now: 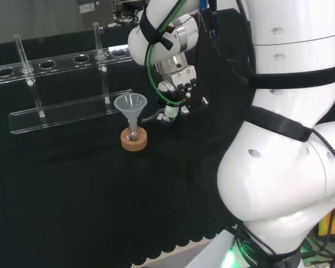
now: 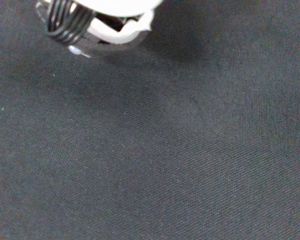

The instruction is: Pick up the weighing funnel.

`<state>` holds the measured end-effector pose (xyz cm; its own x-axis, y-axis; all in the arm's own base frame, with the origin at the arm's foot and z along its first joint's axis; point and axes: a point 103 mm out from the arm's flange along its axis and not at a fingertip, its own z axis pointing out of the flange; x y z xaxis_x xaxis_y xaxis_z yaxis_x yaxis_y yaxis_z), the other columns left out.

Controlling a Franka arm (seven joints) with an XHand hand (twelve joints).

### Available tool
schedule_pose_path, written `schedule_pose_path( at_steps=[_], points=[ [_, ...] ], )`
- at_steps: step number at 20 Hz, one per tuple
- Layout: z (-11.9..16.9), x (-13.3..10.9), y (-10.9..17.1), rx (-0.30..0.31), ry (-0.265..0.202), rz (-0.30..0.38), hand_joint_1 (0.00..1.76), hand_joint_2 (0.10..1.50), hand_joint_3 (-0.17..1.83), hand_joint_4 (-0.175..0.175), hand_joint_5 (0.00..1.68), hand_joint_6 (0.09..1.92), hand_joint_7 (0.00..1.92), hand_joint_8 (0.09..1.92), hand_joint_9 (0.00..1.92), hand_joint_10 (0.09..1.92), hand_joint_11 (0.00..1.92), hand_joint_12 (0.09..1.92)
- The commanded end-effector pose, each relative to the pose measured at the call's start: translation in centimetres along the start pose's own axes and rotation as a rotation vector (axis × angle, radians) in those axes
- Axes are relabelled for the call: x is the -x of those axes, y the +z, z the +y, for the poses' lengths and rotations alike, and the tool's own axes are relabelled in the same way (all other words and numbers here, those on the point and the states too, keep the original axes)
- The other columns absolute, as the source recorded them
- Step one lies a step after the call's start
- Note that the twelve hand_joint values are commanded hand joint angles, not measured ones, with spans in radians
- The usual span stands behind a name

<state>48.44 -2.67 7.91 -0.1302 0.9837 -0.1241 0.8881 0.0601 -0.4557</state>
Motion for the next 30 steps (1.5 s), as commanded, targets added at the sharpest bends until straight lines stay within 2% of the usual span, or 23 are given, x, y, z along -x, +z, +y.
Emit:
schedule_pose_path(
  at_steps=[1, 9, 15, 17, 22, 30],
  points=[
    [0.02, -0.09, 0.17, -0.033, -0.001, 0.003, 0.93, 0.66, 0.65, 0.002, 0.73, 0.76, 0.34, 0.71, 0.7, 0.58, 0.39, 1.31],
    [0.26, -0.34, 0.22, -0.06, -0.003, -0.01, 0.91, 0.62, 0.68, -0.037, 0.46, 0.59, 0.26, 0.72, 0.63, 0.61, 0.34, 1.34],
    [0.23, 0.01, 0.26, -0.054, -0.006, -0.009, 0.91, 0.61, 0.67, -0.04, 0.44, 0.47, 0.24, 0.72, 0.6, 0.63, 0.32, 1.35],
    [0.26, 0.03, 0.29, -0.053, -0.005, -0.013, 0.91, 0.61, 0.67, -0.034, 0.49, 0.48, 0.24, 0.72, 0.6, 0.64, 0.32, 1.35],
    [0.55, -0.36, 0.7, -0.047, -0.007, -0.023, 0.91, 0.62, 0.66, 0.025, 0.84, 0.65, 0.26, 0.72, 0.61, 0.63, 0.32, 1.34],
    [0.63, -0.15, 0.86, -0.045, -0.012, -0.025, 0.92, 0.63, 0.65, 0.031, 0.88, 0.72, 0.27, 0.72, 0.63, 0.62, 0.34, 1.34]
  ],
)
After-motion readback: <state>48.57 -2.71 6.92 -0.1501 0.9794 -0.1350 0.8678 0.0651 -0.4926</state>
